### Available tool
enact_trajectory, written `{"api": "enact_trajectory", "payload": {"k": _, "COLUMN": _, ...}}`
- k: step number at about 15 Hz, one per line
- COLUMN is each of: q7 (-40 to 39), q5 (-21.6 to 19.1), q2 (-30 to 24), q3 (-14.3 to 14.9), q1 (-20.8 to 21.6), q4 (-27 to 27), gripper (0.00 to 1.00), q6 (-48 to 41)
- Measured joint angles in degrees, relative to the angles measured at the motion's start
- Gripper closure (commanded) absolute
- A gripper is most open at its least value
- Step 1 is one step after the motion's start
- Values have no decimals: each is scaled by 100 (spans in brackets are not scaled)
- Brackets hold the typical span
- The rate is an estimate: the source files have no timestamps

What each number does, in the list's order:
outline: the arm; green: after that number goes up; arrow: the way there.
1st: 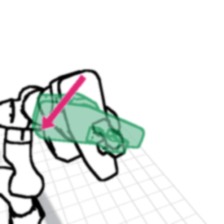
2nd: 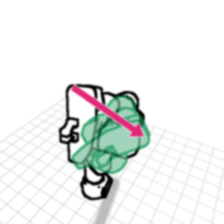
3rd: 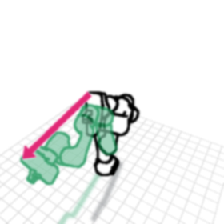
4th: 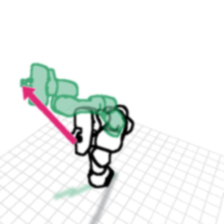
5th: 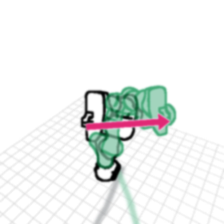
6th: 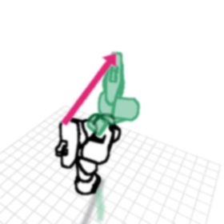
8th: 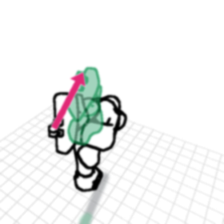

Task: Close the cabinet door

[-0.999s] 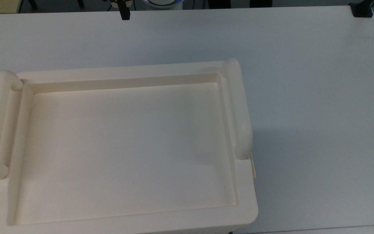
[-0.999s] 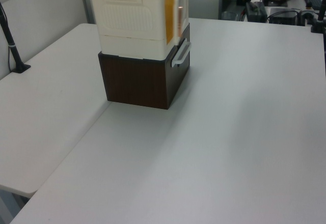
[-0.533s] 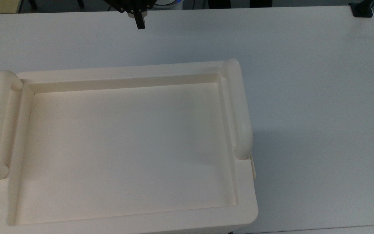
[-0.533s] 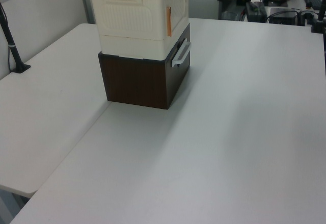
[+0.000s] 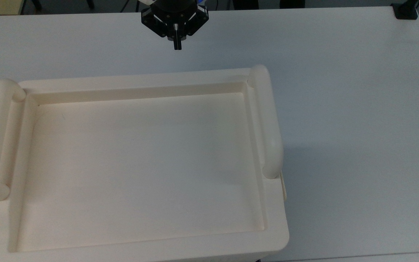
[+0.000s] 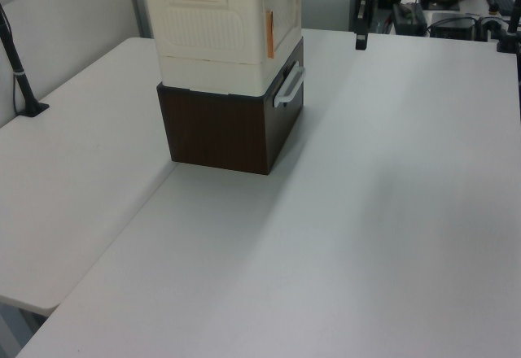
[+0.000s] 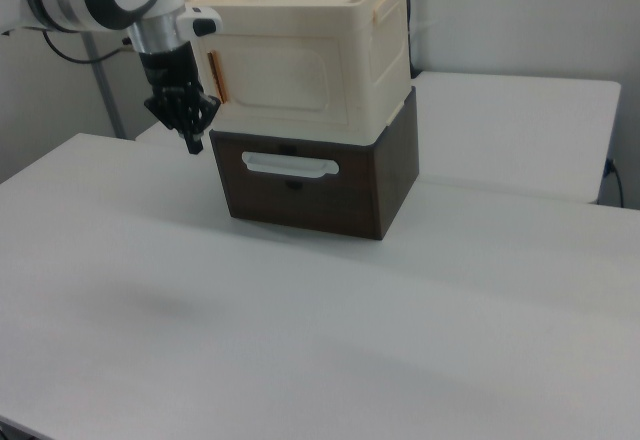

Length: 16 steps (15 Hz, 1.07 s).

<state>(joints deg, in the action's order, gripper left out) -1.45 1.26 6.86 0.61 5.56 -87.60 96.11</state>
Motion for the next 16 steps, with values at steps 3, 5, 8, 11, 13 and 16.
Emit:
{"api": "enact_trajectory", "payload": {"k": 3, "q7": 63, "q5": 124, "q2": -11, "q3": 28, "q1": -78, "q4": -95, "gripper": 38, "q6": -183}}
{"api": "enact_trajectory", "payload": {"k": 5, "q7": 70, "q5": 158, "q2": -67, "q3": 37, "q1": -182, "q4": -100, "gripper": 4, "q6": -347}}
{"api": "enact_trajectory", "payload": {"k": 8, "q7": 70, "q5": 160, "q2": -234, "q3": 37, "q1": -293, "q4": -107, "gripper": 0, "q6": -567}}
{"api": "enact_trajectory", "payload": {"k": 11, "q7": 79, "q5": 199, "q2": -296, "q3": 37, "q1": -295, "q4": -120, "gripper": 0, "q6": -570}}
{"api": "enact_trajectory", "payload": {"k": 13, "q7": 84, "q5": 205, "q2": -296, "q3": 37, "q1": -304, "q4": -126, "gripper": 0, "q6": -570}}
{"api": "enact_trajectory", "payload": {"k": 16, "q7": 88, "q5": 205, "q2": -302, "q3": 43, "q1": -321, "q4": -126, "gripper": 0, "q6": -570}}
